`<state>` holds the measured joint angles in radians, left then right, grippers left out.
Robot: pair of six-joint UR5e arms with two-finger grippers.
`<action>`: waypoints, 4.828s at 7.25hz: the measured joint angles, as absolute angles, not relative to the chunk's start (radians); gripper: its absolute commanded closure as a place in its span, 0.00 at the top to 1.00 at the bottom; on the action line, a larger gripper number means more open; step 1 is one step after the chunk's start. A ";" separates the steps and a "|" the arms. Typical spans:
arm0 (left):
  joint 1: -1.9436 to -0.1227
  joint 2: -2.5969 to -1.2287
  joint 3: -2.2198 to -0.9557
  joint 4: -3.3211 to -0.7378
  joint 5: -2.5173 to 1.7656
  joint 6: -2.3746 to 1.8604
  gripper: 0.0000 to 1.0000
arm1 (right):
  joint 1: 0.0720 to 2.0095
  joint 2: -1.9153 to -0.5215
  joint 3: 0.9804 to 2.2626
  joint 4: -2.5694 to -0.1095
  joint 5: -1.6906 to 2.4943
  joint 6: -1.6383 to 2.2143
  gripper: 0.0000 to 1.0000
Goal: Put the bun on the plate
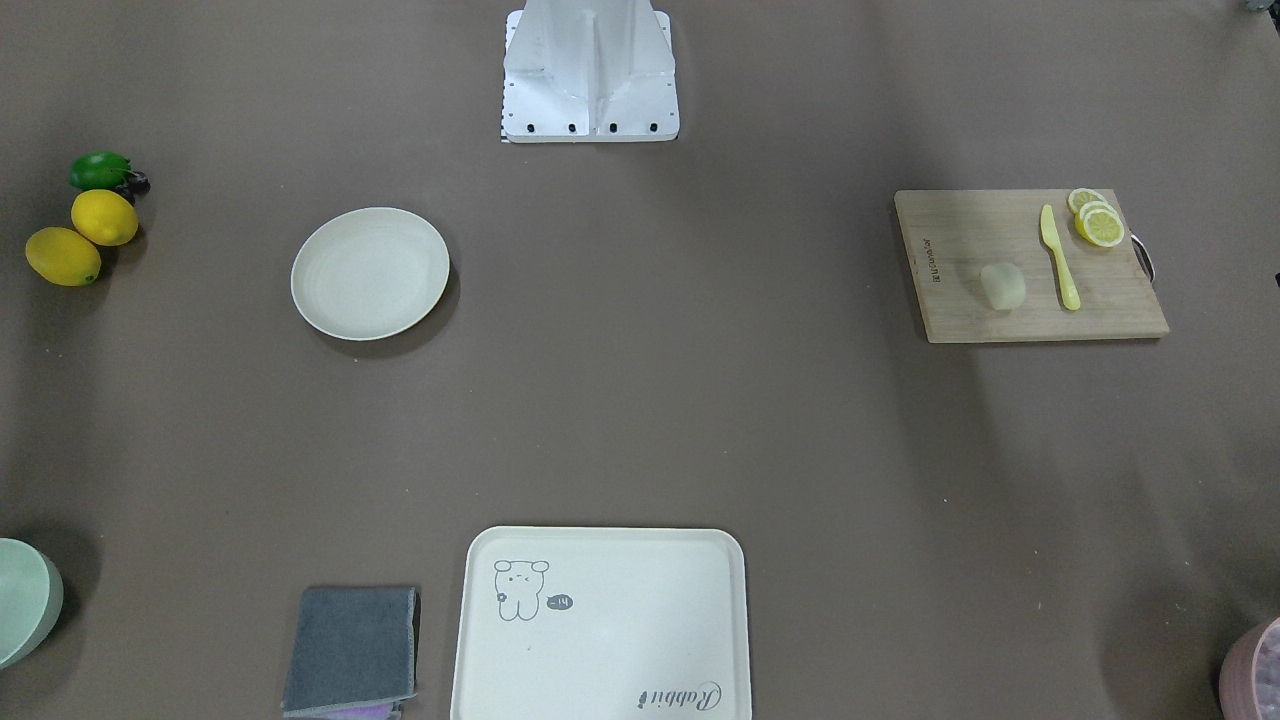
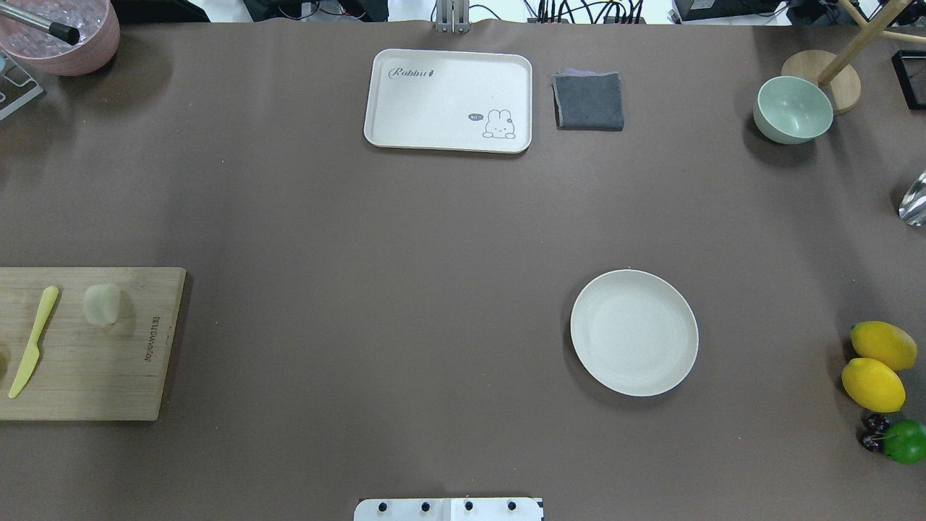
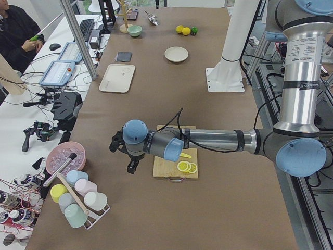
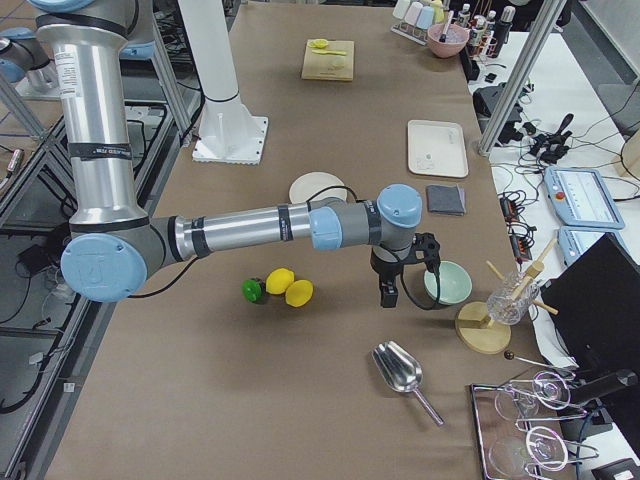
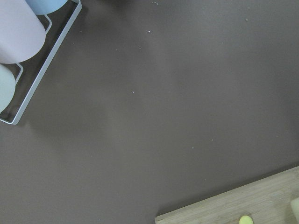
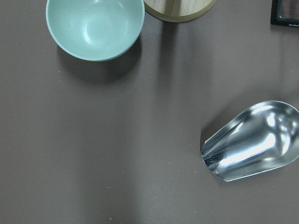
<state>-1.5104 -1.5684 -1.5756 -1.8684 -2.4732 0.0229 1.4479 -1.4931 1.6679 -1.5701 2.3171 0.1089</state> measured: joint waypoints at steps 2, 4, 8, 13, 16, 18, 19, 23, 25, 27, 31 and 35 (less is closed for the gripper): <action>-1.503 -1.572 -1.584 -1.872 -2.477 0.024 0.98 | 1.440 -1.496 1.659 -1.570 2.321 0.111 1.00; -1.478 -1.571 -1.589 -1.877 -2.473 0.027 0.98 | 1.423 -1.495 1.655 -1.569 2.323 0.114 1.00; -1.477 -1.549 -1.619 -1.873 -2.472 0.023 0.97 | 1.399 -1.519 1.675 -1.570 2.396 0.116 1.00; -1.471 -1.547 -1.674 -1.809 -2.388 -0.070 0.98 | 1.399 -1.559 1.715 -1.569 2.423 0.120 1.00; -1.468 -1.551 -1.689 -1.752 -2.376 -0.079 0.98 | 1.397 -1.559 1.716 -1.569 2.422 0.120 1.00; -1.466 -1.548 -1.691 -1.746 -2.378 -0.084 0.98 | 1.390 -1.557 1.716 -1.569 2.424 0.121 1.00; -1.462 -1.551 -1.691 -1.745 -2.380 -0.105 0.98 | 1.376 -1.555 1.716 -1.569 2.425 0.121 1.00; -1.435 -1.554 -1.695 -1.753 -2.387 -0.161 0.98 | 1.174 -1.553 1.716 -1.293 2.348 0.502 0.98; -1.432 -1.544 -1.698 -1.770 -2.395 -0.168 0.98 | 0.986 -1.534 1.722 -1.075 2.247 0.837 0.86; -1.432 -1.536 -1.705 -1.777 -2.394 -0.180 0.98 | 0.875 -1.509 1.734 -1.003 2.225 0.968 0.71; -1.431 -1.537 -1.715 -1.778 -2.398 -0.200 0.98 | 0.783 -1.504 1.743 -0.975 2.227 1.012 0.50; -1.429 -1.542 -1.722 -1.779 -2.398 -0.225 0.98 | 0.739 -1.514 1.752 -0.974 2.227 1.001 0.31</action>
